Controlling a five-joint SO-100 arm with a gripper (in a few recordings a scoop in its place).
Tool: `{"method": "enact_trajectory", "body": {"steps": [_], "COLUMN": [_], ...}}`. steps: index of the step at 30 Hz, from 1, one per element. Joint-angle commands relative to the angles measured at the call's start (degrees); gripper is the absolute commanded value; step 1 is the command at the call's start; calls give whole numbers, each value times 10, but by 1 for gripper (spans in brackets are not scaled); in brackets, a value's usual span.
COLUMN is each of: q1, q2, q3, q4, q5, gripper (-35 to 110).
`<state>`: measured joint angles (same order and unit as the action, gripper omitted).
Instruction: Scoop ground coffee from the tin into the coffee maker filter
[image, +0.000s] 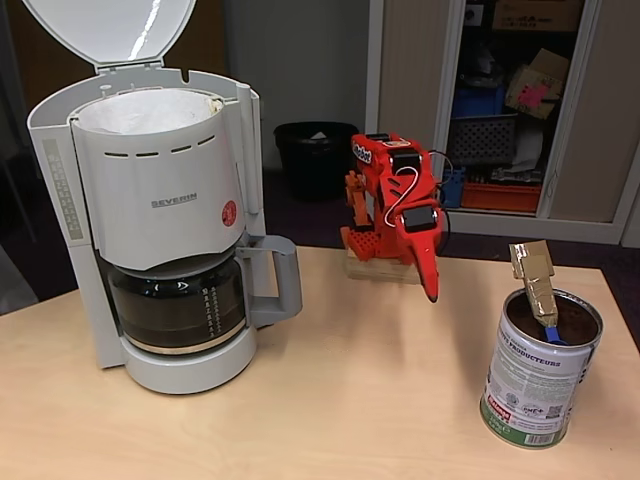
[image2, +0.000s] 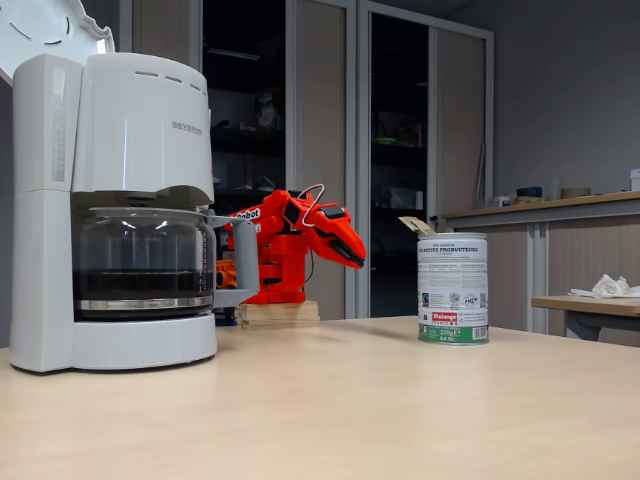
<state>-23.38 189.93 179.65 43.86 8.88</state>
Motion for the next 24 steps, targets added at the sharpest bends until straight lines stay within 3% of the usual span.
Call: {"method": "enact_trajectory", "body": {"steps": [1,14,24], "q1": [-40,-69,-133], "q2": [6,-4,-98], "q3": [-11,-207,-241], "q4": [-15,140,138], "q5": [-18,-77,-6], "gripper": [0,19,24]}}
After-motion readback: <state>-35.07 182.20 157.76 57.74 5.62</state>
